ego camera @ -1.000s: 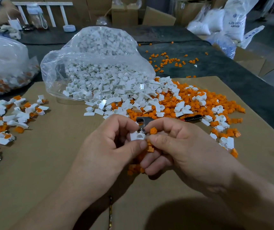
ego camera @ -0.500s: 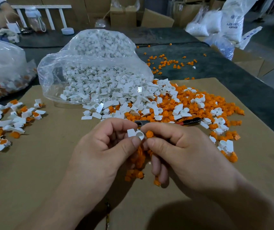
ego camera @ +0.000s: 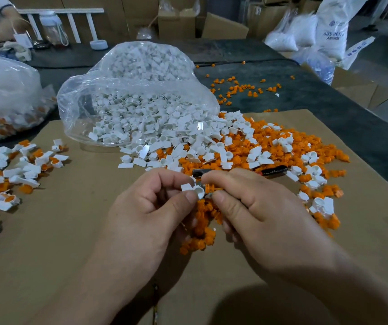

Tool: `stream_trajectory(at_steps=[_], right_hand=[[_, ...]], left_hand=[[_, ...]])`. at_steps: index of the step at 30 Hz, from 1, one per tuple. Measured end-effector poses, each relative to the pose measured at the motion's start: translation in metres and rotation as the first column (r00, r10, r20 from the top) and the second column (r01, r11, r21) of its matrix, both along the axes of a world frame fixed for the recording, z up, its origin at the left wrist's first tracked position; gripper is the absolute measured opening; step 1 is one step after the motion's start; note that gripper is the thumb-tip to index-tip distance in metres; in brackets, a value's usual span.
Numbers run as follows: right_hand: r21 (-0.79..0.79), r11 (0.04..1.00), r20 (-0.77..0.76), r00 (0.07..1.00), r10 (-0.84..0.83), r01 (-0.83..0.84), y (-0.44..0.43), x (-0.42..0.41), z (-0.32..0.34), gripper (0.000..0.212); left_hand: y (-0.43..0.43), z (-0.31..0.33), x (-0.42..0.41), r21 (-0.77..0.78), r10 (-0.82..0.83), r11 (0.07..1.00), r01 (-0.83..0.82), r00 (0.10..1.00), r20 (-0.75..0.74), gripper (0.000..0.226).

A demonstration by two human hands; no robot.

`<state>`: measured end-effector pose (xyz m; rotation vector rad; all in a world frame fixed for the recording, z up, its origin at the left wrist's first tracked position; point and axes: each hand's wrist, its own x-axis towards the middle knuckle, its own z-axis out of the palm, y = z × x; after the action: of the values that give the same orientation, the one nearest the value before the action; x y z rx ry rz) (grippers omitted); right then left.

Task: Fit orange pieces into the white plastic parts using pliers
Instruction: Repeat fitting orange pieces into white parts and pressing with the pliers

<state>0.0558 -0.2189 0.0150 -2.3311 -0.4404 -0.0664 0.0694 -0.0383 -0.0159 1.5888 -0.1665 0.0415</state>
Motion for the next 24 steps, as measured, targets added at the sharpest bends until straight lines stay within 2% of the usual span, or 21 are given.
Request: stream_trajectory(at_steps=[3,8,13,18,24], right_hand=[[-0.117,0.993,0.098,0.995,0.006,0.006,0.0033,-0.0012,0.0040,0.042],[0.005,1.000,0.187,0.982,-0.026,0.026,0.0033,-0.0044,0.0040,0.025],[-0.007,0.999,0.263,0.964,-0.034,0.038,0.0058,-0.0053,0.0033,0.017],[-0.088,0.996,0.277,0.961,-0.006,0.032,0.0065,-0.0063,0.0050,0.017],[-0.230,0.973,0.301,0.952,0.059,0.012,0.0077,-0.0070,0.0082,0.028]], left_hand=[[0.0010,-0.0017,0.0004,0.045,0.017,0.999,-0.018,1.000,0.020,0.019],[0.0040,-0.0036,0.0000,0.067,0.052,0.996,-0.056,0.997,0.057,0.022],[0.0030,-0.0030,-0.0034,0.105,0.029,0.994,-0.040,0.995,0.097,0.020],[0.0017,-0.0020,-0.0068,0.160,0.024,0.986,-0.047,0.989,0.143,0.022],[0.0051,-0.0014,-0.0068,0.212,0.004,0.977,-0.035,0.989,0.147,0.023]])
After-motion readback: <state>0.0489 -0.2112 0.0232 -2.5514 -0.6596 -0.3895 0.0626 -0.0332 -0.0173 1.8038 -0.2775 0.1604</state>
